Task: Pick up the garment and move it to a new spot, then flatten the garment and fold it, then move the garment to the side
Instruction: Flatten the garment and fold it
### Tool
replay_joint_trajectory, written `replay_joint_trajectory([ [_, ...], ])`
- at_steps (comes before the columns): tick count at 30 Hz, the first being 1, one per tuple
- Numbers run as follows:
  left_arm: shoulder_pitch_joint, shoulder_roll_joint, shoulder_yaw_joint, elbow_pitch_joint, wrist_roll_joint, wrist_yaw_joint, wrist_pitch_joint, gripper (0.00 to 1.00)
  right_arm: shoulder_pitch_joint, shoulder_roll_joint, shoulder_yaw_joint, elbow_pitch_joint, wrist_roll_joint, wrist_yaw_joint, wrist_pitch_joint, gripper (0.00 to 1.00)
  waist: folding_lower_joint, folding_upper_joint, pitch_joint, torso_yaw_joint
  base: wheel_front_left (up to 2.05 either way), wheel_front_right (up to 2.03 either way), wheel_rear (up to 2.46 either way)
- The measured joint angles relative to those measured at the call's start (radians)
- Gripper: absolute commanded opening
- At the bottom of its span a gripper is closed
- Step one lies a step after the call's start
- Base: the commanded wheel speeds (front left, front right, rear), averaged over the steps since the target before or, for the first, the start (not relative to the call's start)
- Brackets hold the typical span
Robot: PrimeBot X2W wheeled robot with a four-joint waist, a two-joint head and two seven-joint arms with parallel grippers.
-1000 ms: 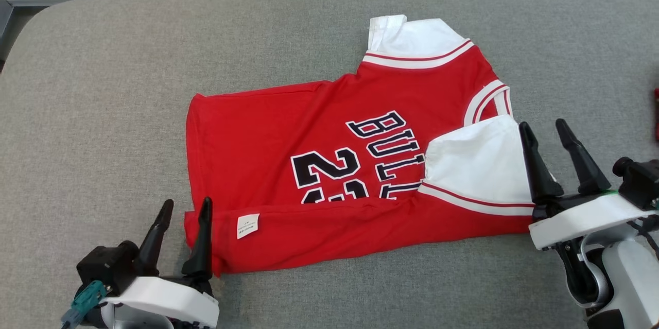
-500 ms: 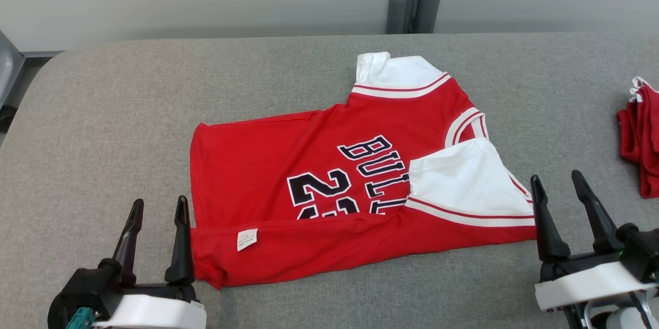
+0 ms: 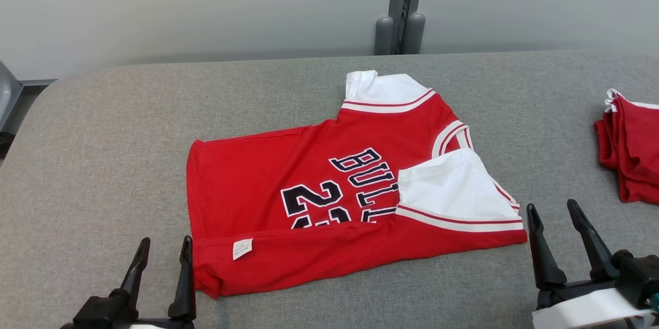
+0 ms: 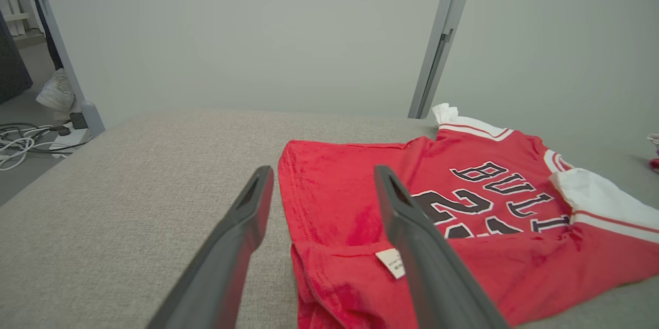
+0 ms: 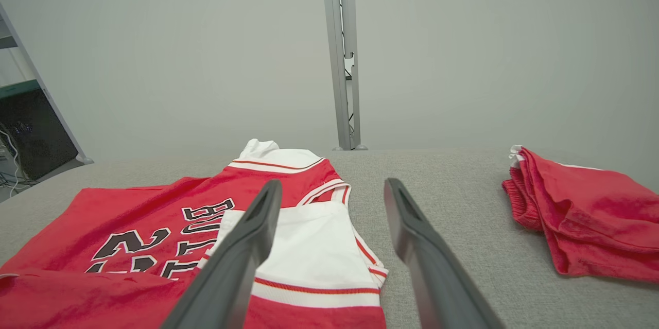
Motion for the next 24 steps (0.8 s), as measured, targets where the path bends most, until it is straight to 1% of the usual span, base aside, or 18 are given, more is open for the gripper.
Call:
replay_joint_trajectory([
  [9,-0.003,-0.004,0.0,0.041,0.0,-0.016,0.0,1.0,0.001,0.008,-0.003,0.004,0.0,0.0,0.004,1.0,0.0,0.0,0.001,0.001,0.0,0.0,0.0],
  [13,-0.011,-0.007,-0.014,0.079,0.0,-0.024,0.002,1.0,-0.007,0.007,-0.02,0.04,0.005,0.0,0.006,1.0,0.0,0.0,0.01,0.002,0.0,0.0,0.0],
  [19,-0.033,-0.03,-0.047,0.172,-0.013,-0.049,0.016,1.0,-0.046,-0.003,-0.032,0.166,0.013,0.0,0.003,1.0,0.0,0.0,0.035,0.008,0.0,0.0,0.0],
  [24,-0.062,-0.054,-0.065,0.253,-0.031,-0.059,0.033,1.0,-0.103,-0.008,-0.025,0.286,0.029,0.0,-0.008,1.0,0.0,0.0,0.063,0.012,0.0,0.0,0.0],
])
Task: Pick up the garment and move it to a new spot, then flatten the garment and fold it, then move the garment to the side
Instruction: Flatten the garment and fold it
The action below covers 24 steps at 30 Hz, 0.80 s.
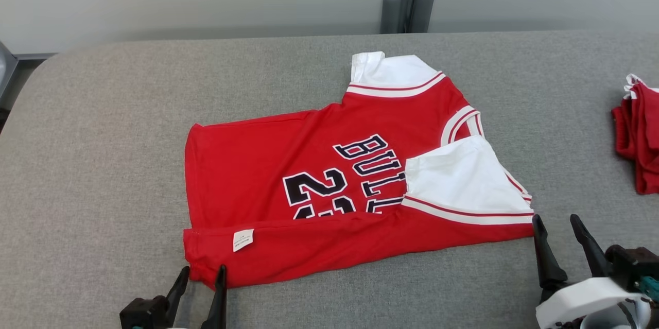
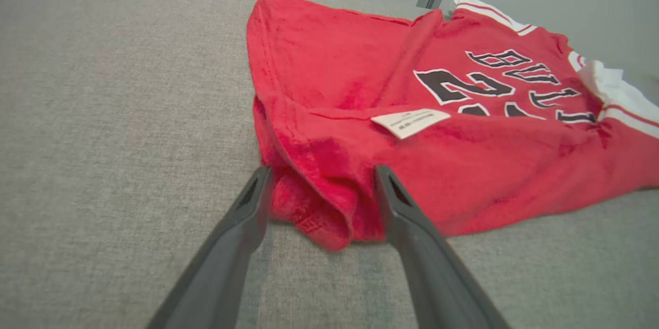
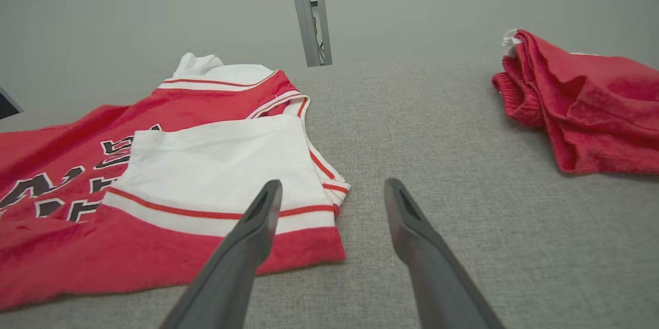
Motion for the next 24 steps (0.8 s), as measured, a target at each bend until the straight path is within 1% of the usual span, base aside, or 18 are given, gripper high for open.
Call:
replay_joint_trajectory([
  [7,-0.054,-0.014,-0.002,0.099,-0.035,-0.018,0.005,1.0,-0.093,-0.005,0.04,0.144,0.065,0.0,-0.011,1.0,0.0,0.0,0.043,0.009,0.0,0.0,0.0],
  [9,-0.063,-0.014,-0.002,0.107,-0.039,-0.019,0.004,1.0,-0.106,-0.006,0.05,0.161,0.069,0.0,-0.012,1.0,0.0,0.0,0.049,0.01,0.0,0.0,0.0],
  [12,-0.087,-0.015,-0.002,0.132,-0.047,-0.036,-0.001,0.99,-0.139,-0.01,0.075,0.213,0.098,0.0,-0.011,1.0,0.0,0.0,0.063,0.015,0.0,0.0,0.0],
  [13,-0.093,-0.014,-0.002,0.139,-0.049,-0.042,-0.001,0.51,-0.15,-0.012,0.082,0.229,0.108,0.0,-0.011,1.0,0.0,0.0,0.066,0.016,0.0,0.0,0.0],
  [14,-0.099,-0.013,-0.002,0.148,-0.051,-0.045,-0.002,0.22,-0.159,-0.013,0.09,0.243,0.12,0.0,-0.011,0.79,0.0,0.0,0.068,0.018,0.0,0.0,0.0],
  [15,-0.104,-0.011,-0.003,0.153,-0.053,-0.051,-0.003,0.0,-0.167,-0.014,0.1,0.256,0.13,0.0,-0.012,0.41,0.0,0.0,0.069,0.018,0.0,0.0,0.0],
  [16,-0.106,-0.008,-0.004,0.157,-0.055,-0.054,-0.004,0.0,-0.173,-0.016,0.108,0.266,0.141,0.0,-0.012,0.08,0.0,0.0,0.07,0.019,0.0,0.0,0.0],
  [17,-0.107,-0.007,-0.004,0.16,-0.055,-0.055,-0.004,0.0,-0.178,-0.018,0.114,0.275,0.15,0.0,-0.012,0.0,0.0,0.0,0.071,0.02,0.0,0.0,0.0],
  [20,-0.107,-0.003,-0.009,0.16,-0.057,-0.062,-0.003,0.0,-0.192,-0.025,0.134,0.293,0.173,0.0,-0.017,0.0,0.0,0.0,0.07,0.022,0.0,0.0,0.0],
  [24,-0.098,0.009,-0.012,0.138,-0.064,-0.07,0.009,0.0,-0.19,-0.036,0.144,0.285,0.202,0.0,-0.021,0.0,0.0,0.0,0.066,0.025,0.0,0.0,0.0],
])
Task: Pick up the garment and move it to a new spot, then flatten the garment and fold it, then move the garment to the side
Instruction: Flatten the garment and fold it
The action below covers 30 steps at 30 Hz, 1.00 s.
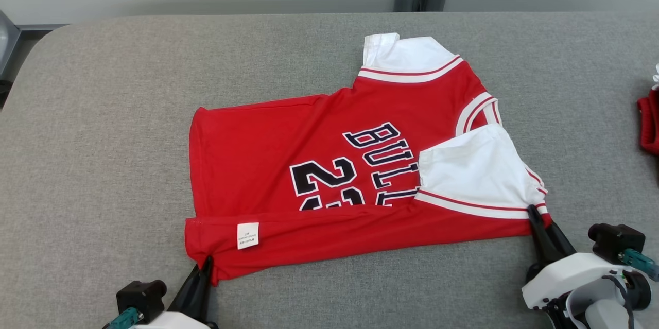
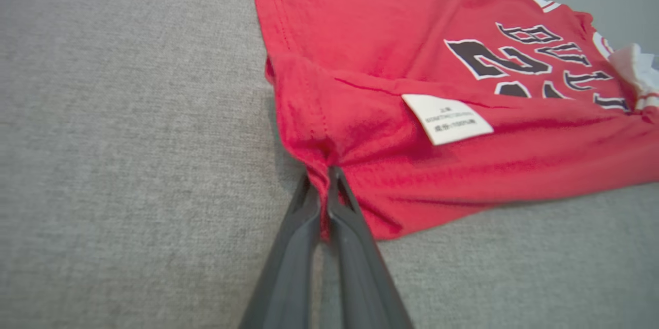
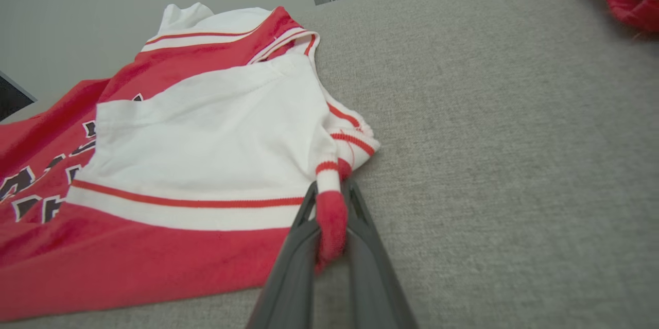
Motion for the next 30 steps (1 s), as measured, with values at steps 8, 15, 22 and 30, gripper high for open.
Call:
replay_joint_trajectory([
  [8,0.072,0.042,-0.002,-0.135,-0.02,0.007,0.086,0.0,0.103,-0.015,-0.015,-0.099,0.028,0.0,-0.004,0.0,0.0,0.0,-0.024,0.005,0.0,0.0,0.0],
  [15,0.182,0.099,0.0,-0.291,-0.034,0.034,0.204,0.0,0.265,0.012,-0.059,-0.216,0.019,0.0,0.001,0.0,0.0,0.0,-0.063,-0.01,0.0,0.0,0.0],
  [22,0.268,0.125,0.003,-0.402,-0.059,0.067,0.299,0.0,0.416,0.071,-0.129,-0.327,-0.004,0.0,0.048,0.0,0.0,0.0,-0.093,-0.042,0.0,0.0,0.0],
  [30,0.288,0.123,0.006,-0.443,-0.044,0.113,0.292,1.0,0.423,0.09,-0.143,-0.406,-0.051,0.0,0.065,1.0,0.0,0.0,-0.104,-0.058,0.0,0.0,0.0],
])
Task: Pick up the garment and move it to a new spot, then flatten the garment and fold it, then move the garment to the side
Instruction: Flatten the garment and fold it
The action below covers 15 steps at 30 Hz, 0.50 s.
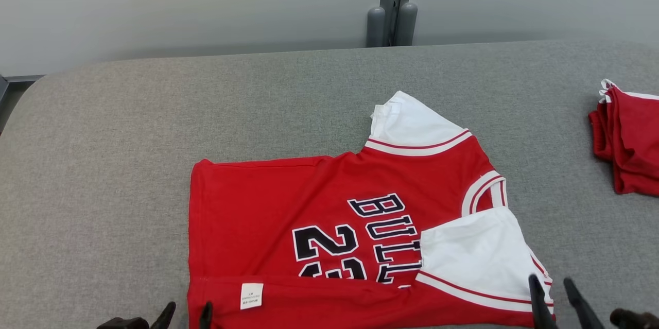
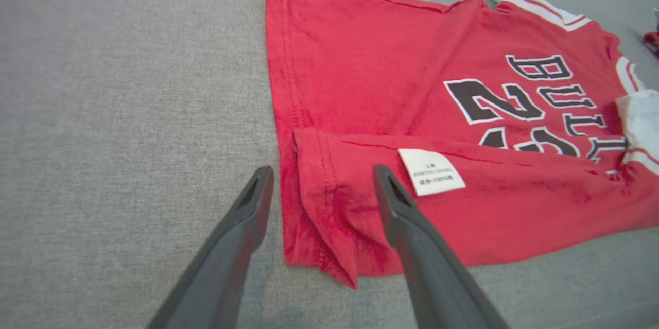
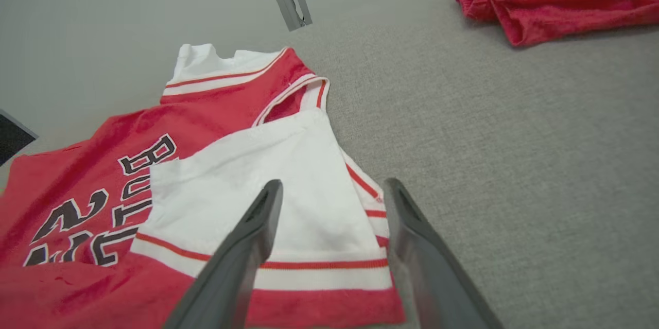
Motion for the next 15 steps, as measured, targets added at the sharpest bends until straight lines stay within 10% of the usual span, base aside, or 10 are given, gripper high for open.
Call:
replay_joint_trajectory([
  [15,-0.104,-0.051,0.025,-0.019,0.088,0.067,-0.238,1.0,-0.132,-0.019,-0.024,-0.191,-0.163,0.0,0.022,1.0,0.0,-0.0001,-0.025,0.008,0.0,0.0,0.0],
])
